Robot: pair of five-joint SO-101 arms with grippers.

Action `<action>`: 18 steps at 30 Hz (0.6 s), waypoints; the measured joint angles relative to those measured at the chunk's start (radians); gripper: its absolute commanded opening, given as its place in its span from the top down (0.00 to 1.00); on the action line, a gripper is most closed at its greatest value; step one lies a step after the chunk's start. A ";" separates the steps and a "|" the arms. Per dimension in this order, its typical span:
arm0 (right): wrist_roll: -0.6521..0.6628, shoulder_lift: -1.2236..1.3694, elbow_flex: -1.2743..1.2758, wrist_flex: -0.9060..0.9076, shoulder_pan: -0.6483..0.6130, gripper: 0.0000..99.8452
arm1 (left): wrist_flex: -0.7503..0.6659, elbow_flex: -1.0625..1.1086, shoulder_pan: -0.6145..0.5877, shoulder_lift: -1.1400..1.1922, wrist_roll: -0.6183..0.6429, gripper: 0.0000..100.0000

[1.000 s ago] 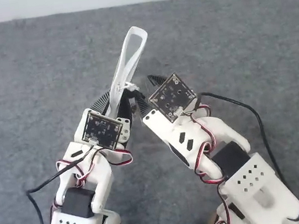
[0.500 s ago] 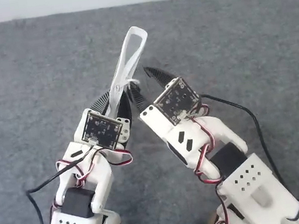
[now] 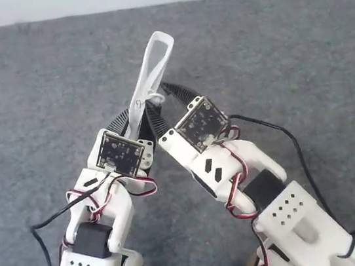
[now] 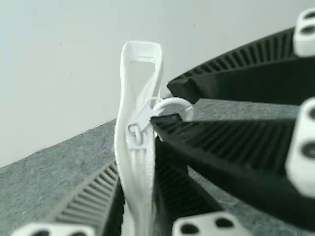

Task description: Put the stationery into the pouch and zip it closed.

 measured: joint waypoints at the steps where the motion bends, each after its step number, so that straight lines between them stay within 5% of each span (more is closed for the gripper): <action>1: 0.000 0.012 -0.006 0.000 0.000 0.87 | 0.000 0.000 -0.002 0.000 0.000 0.99; 18: 0.054 0.054 -0.008 -0.003 0.028 0.99 | 0.002 0.000 -0.002 0.000 -0.003 0.99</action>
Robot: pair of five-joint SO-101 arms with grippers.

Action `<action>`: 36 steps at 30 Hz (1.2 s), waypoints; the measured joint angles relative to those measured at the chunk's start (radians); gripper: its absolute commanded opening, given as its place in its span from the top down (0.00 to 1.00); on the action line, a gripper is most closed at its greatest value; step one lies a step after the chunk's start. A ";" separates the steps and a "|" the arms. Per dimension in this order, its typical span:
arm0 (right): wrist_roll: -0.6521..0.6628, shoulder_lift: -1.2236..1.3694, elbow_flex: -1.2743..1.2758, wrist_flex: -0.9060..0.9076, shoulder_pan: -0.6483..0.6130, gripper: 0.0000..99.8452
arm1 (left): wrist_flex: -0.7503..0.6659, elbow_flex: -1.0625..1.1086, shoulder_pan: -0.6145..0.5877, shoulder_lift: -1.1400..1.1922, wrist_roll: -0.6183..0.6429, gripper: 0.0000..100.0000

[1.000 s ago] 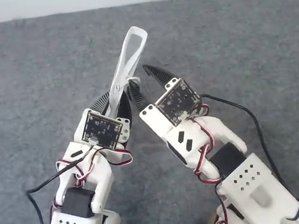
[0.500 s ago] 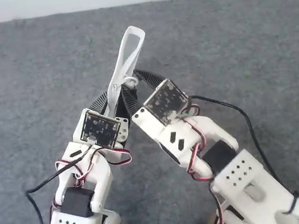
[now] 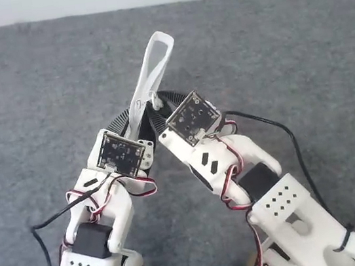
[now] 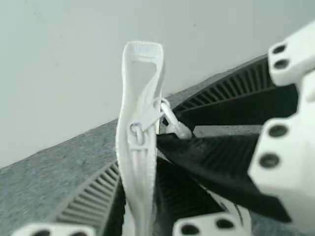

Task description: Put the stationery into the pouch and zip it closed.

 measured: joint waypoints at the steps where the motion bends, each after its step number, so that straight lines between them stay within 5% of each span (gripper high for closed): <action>1: 0.000 0.000 -0.005 0.000 0.012 0.99 | 0.000 0.000 0.000 0.000 0.000 0.99; 23: -0.207 0.006 -0.100 0.002 0.150 0.99 | 0.000 0.000 0.002 0.002 0.000 0.99; 36: -0.241 0.253 -0.295 0.002 0.180 0.99 | -0.002 -0.005 -0.002 0.011 -0.006 0.99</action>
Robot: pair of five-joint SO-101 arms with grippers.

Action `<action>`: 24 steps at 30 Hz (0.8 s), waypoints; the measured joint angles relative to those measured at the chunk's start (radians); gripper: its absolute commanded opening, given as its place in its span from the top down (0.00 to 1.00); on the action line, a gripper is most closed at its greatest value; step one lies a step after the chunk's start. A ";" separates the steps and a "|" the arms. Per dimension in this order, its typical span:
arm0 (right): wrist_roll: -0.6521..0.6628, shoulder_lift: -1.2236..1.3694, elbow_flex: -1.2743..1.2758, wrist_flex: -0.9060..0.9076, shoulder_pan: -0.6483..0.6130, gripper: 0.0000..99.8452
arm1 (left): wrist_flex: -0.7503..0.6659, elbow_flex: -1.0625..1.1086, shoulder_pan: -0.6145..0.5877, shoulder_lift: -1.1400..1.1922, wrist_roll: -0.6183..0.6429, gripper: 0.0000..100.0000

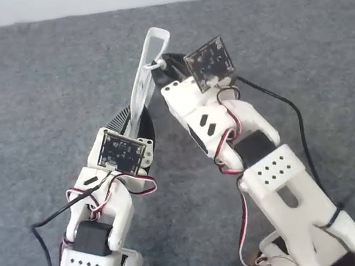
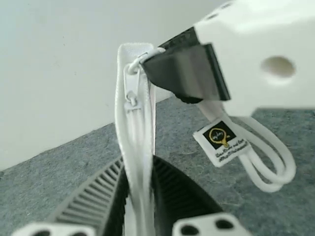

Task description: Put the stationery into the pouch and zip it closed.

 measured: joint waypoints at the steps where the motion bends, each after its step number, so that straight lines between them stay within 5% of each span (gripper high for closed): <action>1: -0.005 0.002 -0.005 0.002 0.006 0.99 | 0.000 0.000 0.000 0.000 0.000 0.99; 24: -0.011 0.167 -0.034 -0.153 0.160 0.99 | 0.002 0.006 0.005 -0.009 -0.029 0.99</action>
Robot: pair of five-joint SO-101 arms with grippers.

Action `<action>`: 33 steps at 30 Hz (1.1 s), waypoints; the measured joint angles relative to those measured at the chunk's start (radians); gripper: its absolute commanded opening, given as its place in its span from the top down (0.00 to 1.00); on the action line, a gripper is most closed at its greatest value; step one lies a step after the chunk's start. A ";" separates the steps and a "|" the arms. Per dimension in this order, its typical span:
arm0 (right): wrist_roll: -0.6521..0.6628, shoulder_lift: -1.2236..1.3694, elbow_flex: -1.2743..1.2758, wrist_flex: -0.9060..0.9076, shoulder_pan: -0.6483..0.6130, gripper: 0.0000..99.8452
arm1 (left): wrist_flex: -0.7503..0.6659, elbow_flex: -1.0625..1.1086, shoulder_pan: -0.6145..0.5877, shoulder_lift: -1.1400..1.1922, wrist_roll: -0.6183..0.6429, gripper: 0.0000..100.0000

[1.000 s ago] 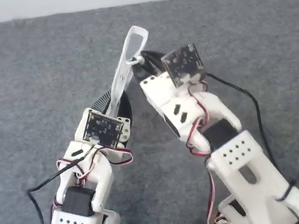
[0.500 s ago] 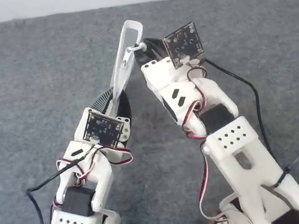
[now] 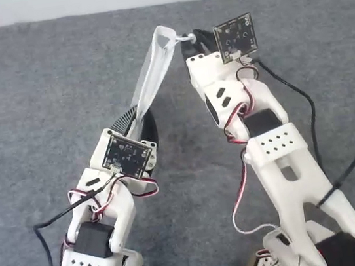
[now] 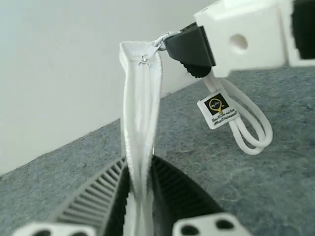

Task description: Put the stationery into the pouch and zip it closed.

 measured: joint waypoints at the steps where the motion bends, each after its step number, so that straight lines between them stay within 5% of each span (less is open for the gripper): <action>1: 0.000 0.009 0.000 -0.009 0.000 0.99 | 0.000 0.000 0.000 0.000 0.000 0.99; 20: -0.003 0.299 -0.345 0.117 0.046 0.99 | 0.000 -0.002 0.000 0.009 0.000 0.99; 33: -0.086 0.318 -0.353 0.120 0.080 0.99 | 0.000 -0.003 0.000 0.011 0.000 0.99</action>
